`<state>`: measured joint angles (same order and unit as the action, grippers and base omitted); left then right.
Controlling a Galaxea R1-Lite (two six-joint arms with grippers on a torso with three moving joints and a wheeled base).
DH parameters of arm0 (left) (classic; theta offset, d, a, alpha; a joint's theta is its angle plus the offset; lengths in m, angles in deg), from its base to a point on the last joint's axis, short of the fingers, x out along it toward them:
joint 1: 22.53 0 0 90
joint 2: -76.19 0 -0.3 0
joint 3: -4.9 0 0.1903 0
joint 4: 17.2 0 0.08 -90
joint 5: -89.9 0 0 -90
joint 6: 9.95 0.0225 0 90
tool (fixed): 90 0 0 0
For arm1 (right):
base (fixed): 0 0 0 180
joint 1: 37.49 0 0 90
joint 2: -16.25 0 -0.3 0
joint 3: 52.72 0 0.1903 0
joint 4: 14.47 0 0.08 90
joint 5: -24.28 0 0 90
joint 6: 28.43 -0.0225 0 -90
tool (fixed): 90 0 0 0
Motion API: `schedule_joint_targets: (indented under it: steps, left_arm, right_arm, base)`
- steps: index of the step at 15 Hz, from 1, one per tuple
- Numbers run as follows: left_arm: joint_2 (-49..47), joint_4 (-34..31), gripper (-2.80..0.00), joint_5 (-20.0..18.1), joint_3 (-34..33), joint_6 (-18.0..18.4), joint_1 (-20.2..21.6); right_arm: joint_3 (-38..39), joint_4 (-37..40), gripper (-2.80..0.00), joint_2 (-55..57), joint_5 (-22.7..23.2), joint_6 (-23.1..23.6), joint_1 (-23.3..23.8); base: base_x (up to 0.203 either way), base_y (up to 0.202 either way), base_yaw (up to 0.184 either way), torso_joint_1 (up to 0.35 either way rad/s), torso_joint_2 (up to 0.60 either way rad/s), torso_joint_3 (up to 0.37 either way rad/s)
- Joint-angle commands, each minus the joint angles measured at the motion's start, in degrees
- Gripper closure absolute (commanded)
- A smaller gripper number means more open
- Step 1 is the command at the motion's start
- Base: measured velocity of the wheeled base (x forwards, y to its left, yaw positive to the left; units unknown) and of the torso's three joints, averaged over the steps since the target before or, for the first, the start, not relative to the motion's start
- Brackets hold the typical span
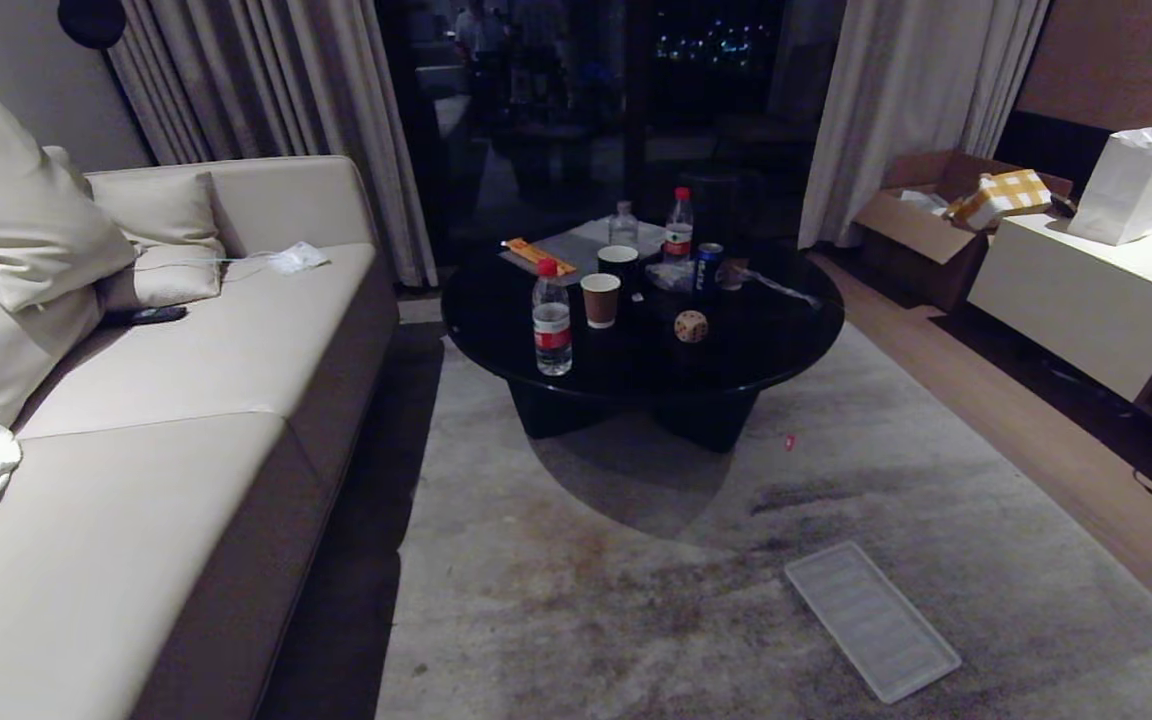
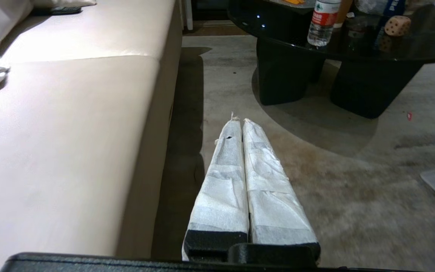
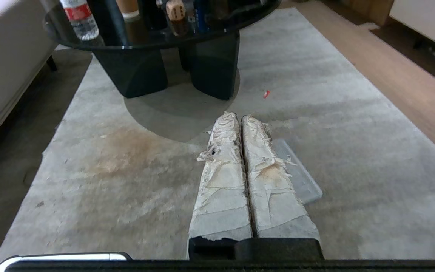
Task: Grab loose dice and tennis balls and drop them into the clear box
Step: Pick up toys out of the box
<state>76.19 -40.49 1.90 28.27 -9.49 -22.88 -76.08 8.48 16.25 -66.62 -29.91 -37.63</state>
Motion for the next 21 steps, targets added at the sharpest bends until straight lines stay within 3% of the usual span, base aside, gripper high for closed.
schedule_joint_targets:
  steps: [1, 21]
  left_arm:
    - [-0.09, 0.01, 0.0, 0.02, -0.09, -0.02, 0.0]
    - [-0.09, 0.01, 0.0, 0.02, -0.09, -0.02, 0.0]
  right_arm:
    - [0.18, -0.02, 0.0, 0.09, 0.02, -0.01, -0.04]
    - [0.18, -0.02, 0.0, 0.09, -0.04, -0.09, -0.01]
  base:
    - [0.189, 0.0, -0.001, -0.002, 0.01, -0.002]
    - [0.182, 0.0, -0.001, 0.002, 0.0, 0.002]
